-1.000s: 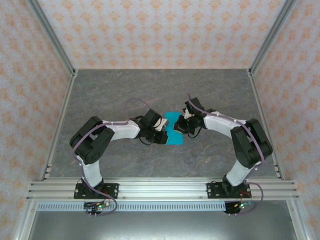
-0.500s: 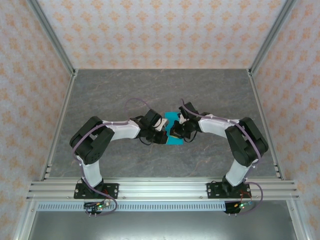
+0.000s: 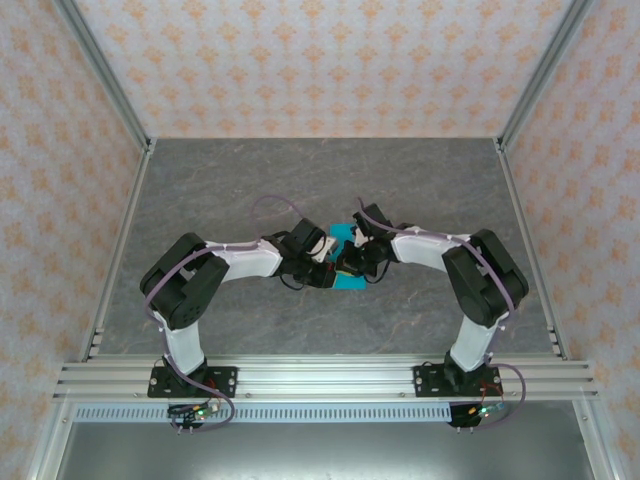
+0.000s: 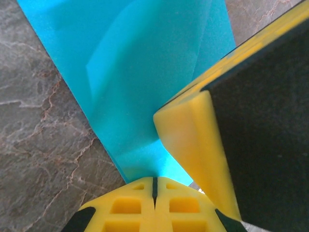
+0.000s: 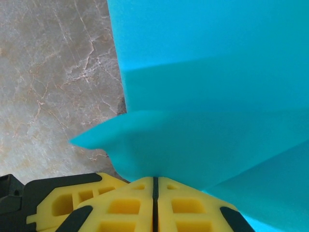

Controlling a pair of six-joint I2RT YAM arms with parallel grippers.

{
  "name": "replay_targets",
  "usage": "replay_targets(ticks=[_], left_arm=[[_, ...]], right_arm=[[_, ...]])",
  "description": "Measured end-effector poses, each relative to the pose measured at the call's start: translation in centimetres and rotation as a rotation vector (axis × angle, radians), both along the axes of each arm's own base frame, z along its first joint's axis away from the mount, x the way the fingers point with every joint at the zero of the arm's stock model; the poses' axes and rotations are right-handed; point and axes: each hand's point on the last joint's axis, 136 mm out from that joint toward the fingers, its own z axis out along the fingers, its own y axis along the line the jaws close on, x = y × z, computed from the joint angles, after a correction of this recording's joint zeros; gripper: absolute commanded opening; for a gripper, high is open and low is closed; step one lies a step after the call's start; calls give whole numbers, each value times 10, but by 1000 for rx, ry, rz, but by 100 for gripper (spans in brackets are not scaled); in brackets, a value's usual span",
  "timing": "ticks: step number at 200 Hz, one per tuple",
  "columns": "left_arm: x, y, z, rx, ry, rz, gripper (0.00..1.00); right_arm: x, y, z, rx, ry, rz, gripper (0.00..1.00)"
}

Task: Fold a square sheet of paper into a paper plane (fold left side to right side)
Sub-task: Fold the triangle a second time at the center of the table.

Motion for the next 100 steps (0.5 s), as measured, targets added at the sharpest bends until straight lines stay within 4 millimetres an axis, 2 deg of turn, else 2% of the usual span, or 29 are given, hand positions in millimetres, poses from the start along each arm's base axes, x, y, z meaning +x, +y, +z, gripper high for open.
replay_targets(ticks=[53, 100], left_arm=[[0, 0, 0, 9, -5, 0, 0], [1, 0, 0, 14, -8, 2, 0]], right_arm=[[-1, -5, -11, -50, 24, -2, 10], [-1, -9, -12, -84, 14, 15, 11]])
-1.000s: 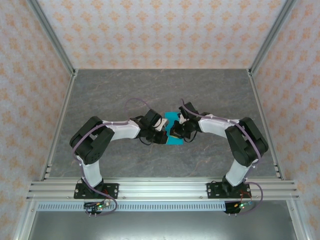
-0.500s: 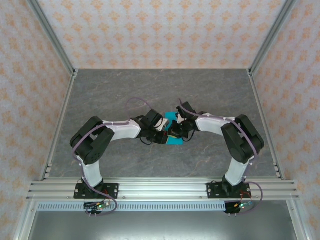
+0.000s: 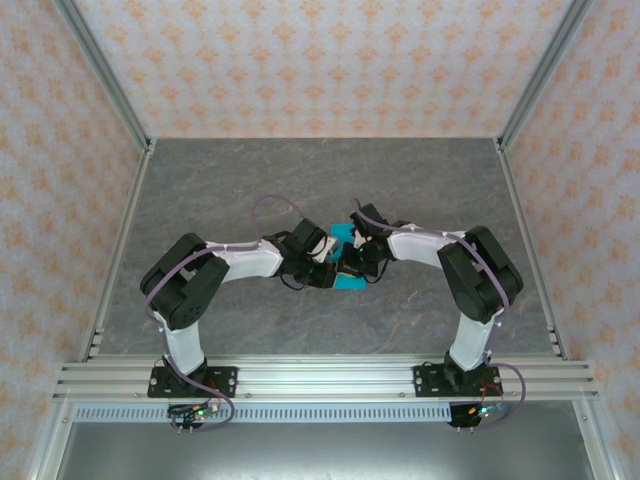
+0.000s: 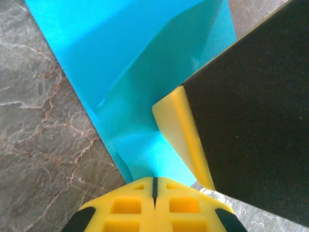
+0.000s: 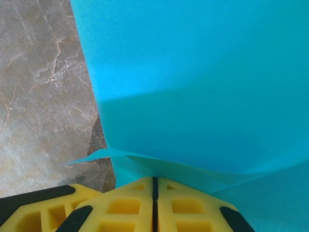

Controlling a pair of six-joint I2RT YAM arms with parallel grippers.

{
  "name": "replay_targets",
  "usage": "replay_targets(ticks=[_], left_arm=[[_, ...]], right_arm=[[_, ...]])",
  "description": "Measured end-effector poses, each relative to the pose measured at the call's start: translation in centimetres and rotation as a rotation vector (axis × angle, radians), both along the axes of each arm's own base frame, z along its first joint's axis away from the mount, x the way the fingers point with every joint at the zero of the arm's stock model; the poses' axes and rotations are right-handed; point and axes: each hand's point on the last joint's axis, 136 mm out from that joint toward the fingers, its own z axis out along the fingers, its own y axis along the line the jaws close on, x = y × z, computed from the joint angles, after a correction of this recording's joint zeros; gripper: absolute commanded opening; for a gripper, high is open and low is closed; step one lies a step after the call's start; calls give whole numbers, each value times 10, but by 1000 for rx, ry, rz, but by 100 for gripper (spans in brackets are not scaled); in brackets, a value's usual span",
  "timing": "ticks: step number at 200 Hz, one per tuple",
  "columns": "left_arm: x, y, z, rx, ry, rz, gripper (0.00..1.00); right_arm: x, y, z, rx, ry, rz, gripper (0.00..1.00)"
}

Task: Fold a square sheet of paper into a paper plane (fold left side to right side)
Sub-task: Fold the triangle a second time at the center of the table.

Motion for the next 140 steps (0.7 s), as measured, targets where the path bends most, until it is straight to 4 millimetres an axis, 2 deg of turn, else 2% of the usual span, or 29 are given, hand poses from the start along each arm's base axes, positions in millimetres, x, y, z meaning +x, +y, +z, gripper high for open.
replay_targets(ticks=[73, 140], left_arm=[[0, 0, 0, 1, 0, 0, 0], [1, 0, 0, 0, -5, 1, 0]], right_arm=[[0, -4, 0, -20, -6, 19, 11], [8, -21, 0, -35, 5, -5, 11]])
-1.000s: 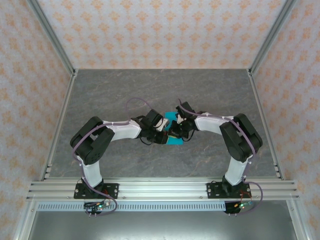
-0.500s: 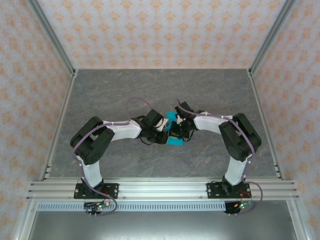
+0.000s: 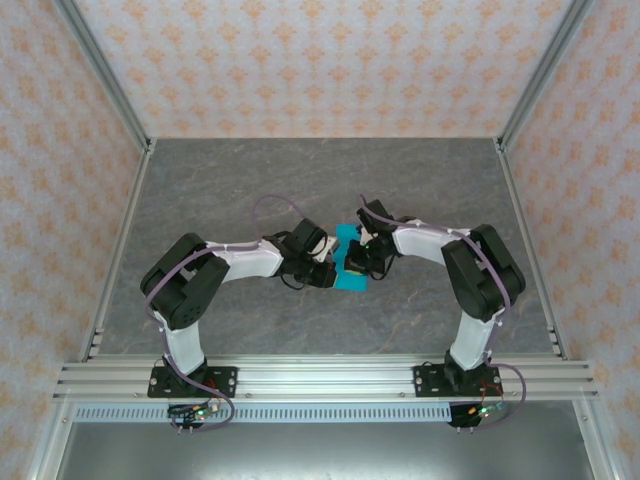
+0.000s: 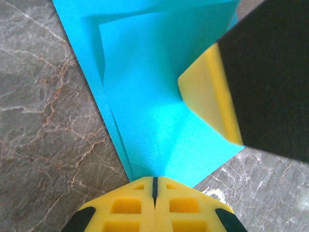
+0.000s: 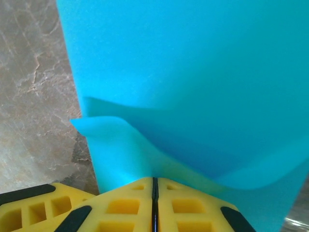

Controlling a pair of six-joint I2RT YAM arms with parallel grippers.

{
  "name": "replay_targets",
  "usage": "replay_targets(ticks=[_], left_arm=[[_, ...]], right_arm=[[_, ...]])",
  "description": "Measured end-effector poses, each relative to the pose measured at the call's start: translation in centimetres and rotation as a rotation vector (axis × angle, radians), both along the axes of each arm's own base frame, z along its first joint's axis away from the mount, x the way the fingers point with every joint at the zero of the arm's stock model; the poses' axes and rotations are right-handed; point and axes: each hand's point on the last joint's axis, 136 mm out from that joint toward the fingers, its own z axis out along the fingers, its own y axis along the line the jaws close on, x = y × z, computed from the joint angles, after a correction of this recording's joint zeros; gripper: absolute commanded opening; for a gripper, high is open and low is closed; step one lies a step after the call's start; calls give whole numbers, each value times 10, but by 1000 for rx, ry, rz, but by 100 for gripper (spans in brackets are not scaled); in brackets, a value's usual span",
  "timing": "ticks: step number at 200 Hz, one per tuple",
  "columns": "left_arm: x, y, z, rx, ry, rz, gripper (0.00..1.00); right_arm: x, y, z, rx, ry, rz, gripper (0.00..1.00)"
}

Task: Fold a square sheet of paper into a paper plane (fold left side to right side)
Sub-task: Fold the triangle a second time at the center of the table.

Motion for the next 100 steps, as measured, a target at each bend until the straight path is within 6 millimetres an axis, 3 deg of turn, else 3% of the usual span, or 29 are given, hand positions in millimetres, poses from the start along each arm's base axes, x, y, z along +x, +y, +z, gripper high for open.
replay_targets(ticks=[100], left_arm=[[0, 0, 0, 0, -1, 0, 0]], right_arm=[[20, -35, 1, -46, -8, -51, 11]])
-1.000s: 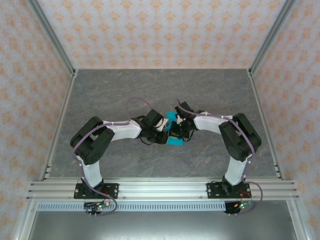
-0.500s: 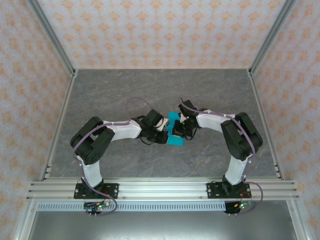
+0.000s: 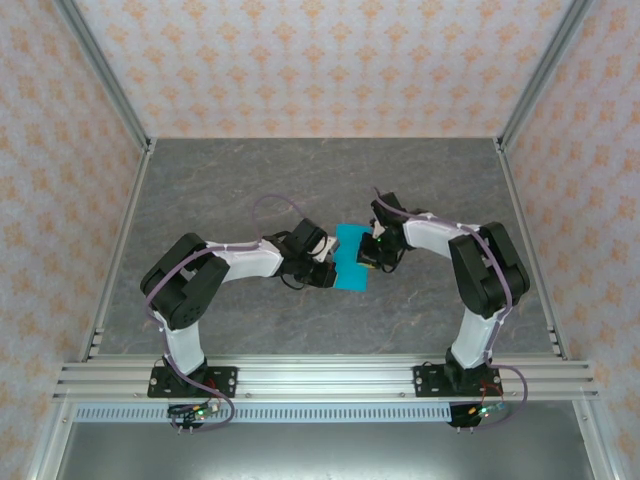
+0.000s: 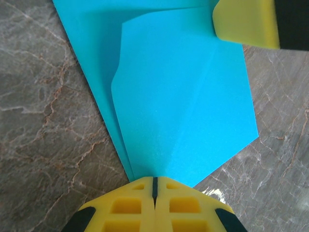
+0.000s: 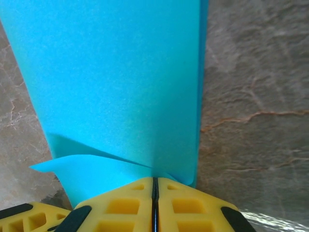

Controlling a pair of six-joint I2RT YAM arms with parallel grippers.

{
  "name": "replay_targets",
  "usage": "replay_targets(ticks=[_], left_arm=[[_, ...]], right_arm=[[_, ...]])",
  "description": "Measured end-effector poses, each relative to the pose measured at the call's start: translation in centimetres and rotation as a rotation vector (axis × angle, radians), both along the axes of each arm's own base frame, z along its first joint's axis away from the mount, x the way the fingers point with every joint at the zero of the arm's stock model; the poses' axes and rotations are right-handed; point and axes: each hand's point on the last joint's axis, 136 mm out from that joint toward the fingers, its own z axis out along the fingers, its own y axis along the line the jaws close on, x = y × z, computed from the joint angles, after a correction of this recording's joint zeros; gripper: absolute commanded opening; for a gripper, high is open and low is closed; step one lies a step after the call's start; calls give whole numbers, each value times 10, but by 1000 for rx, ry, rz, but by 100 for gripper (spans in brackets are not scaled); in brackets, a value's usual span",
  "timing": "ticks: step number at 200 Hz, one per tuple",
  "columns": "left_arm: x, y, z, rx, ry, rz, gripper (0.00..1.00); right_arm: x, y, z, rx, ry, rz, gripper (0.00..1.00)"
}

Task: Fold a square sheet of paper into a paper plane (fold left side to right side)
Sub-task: Fold the triangle a second time at the center of the table.

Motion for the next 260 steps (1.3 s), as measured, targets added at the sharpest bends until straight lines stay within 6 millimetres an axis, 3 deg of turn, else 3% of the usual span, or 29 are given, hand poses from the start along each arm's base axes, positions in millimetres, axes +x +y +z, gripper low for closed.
replay_targets(ticks=[83, 102, 131, 151, 187, 220, 260], left_arm=[[0, 0, 0, 0, -4, -6, 0], [0, 0, 0, 0, -5, -7, 0], [0, 0, 0, 0, -7, -9, 0], [0, 0, 0, 0, -7, -9, 0], [0, 0, 0, 0, -7, -9, 0], [0, 0, 0, 0, -7, -9, 0], [1, -1, 2, -1, -8, -8, 1]], right_arm=[[16, -29, 0, -34, -6, -30, 11], [20, -34, 8, -43, -31, -44, 11], [24, -22, 41, 9, -117, -30, 12], [20, 1, 51, 70, -136, 0, 11], [5, 36, 27, 119, -62, 45, 11], [-1, 31, 1, 77, 9, 31, 11], [0, 27, 0, 50, 8, 38, 11]])
